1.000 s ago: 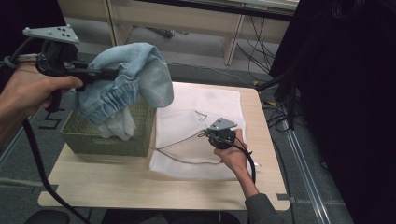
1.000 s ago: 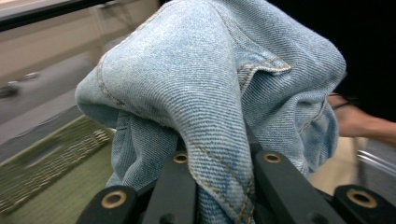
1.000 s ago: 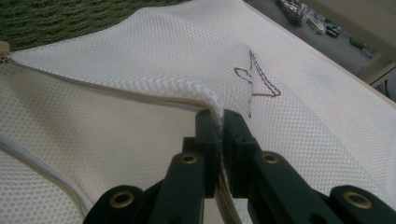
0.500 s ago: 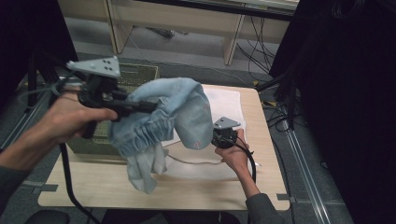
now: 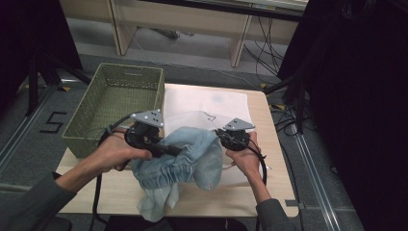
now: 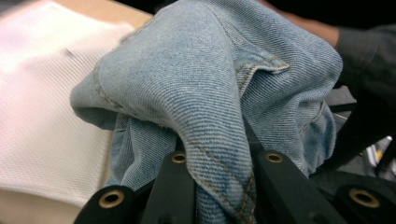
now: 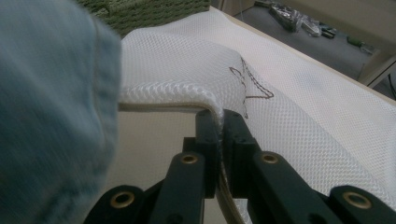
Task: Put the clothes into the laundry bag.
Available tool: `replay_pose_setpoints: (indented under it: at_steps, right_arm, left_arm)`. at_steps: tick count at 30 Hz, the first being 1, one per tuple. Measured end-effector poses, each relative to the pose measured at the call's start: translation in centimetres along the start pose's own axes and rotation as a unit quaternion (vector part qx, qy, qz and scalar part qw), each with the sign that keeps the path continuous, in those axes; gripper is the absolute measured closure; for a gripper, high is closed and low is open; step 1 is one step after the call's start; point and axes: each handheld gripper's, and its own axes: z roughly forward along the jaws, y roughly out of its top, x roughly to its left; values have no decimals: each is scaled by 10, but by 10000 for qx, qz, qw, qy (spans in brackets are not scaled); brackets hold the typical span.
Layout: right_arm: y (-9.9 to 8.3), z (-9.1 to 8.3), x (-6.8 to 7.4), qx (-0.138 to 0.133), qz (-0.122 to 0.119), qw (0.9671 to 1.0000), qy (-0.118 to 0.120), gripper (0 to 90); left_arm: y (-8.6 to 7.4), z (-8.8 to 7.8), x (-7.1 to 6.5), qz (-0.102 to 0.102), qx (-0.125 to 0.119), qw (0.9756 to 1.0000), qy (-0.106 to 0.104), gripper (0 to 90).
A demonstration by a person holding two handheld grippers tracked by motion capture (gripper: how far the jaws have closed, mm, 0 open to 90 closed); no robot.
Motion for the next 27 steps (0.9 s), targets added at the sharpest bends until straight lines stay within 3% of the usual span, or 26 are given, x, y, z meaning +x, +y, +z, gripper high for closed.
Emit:
replay_pose_setpoints:
  at_steps: [2,6,7,9,10,11,12,13,15,17,19,21,24,25,27]
  right_arm:
    - [1,0,1,-61,-8,10000,-43,867]
    - [1,0,2,-7,4,10000,-16,868]
    - [1,0,3,-30,-8,10000,-53,868]
    - [2,0,3,-40,-149,9999,-39,868]
    - [3,0,3,-40,-150,9999,-1,868]
    - [3,-2,6,26,-37,10000,-62,868]
    - [4,-1,6,-24,-152,9999,-51,868]
    - [5,-1,6,-28,-229,9997,-18,868]
    - [5,-1,7,-14,-272,9996,-34,868]
    - [6,-1,9,-44,-310,9995,-56,868]
    - [7,-2,11,-12,-192,9998,3,868]
    - [9,-3,11,-85,-252,9996,-45,869]
    - [11,-7,11,-83,-236,9997,-11,869]
    - [11,-7,11,-91,-250,9996,-20,868]
    - [10,-6,11,-94,-291,9995,-19,868]
  left_arm:
    - [-6,14,4,-33,62,9999,-129,808]
    - [-13,42,10,-24,208,9996,-171,804]
    - [-13,42,10,-24,208,9996,-171,803]
    - [-17,64,15,-182,269,9993,-195,802]
    - [-17,64,15,-182,269,9993,-195,802]
    - [-19,79,17,-239,345,9990,-177,801]
    - [-19,79,17,-239,345,9990,-177,799]
    - [-21,94,19,-258,421,9987,-114,797]
    - [-21,102,19,-269,454,9985,-110,793]
    - [-23,126,20,-201,598,9980,-25,785]
    - [-28,143,21,-241,647,9976,-16,772]
    - [-33,157,21,-176,861,9961,52,752]
    - [-33,165,20,-124,811,9965,152,663]
    - [-31,164,21,-40,728,9971,215,620]
    - [-30,160,22,-80,661,9973,295,496]
